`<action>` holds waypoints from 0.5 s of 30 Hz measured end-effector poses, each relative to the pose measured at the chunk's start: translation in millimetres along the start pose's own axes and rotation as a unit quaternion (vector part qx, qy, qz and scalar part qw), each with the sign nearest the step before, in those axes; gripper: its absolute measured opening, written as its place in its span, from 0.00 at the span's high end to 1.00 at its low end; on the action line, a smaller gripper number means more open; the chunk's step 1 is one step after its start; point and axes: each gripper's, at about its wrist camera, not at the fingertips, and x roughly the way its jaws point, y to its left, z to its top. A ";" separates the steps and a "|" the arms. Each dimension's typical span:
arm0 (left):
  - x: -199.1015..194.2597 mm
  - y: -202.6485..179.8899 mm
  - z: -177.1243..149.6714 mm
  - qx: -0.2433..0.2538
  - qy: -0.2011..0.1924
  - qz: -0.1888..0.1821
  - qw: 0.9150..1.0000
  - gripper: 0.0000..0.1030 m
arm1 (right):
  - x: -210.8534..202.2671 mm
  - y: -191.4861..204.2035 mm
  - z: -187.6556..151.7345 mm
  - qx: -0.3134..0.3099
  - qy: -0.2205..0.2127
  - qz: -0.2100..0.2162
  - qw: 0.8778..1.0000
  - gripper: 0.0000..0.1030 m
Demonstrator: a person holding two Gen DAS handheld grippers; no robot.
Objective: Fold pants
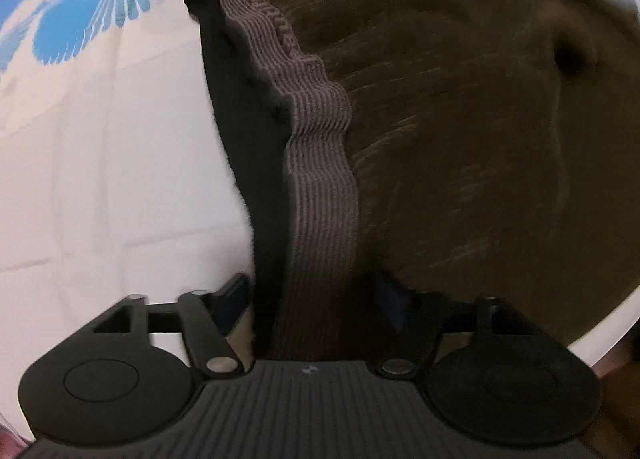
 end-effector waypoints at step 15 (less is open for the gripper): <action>-67.4 29.4 57.5 -0.151 -0.238 -0.008 0.960 0.96 | -16.0 -18.8 -16.8 -0.029 0.027 -0.015 0.999 0.37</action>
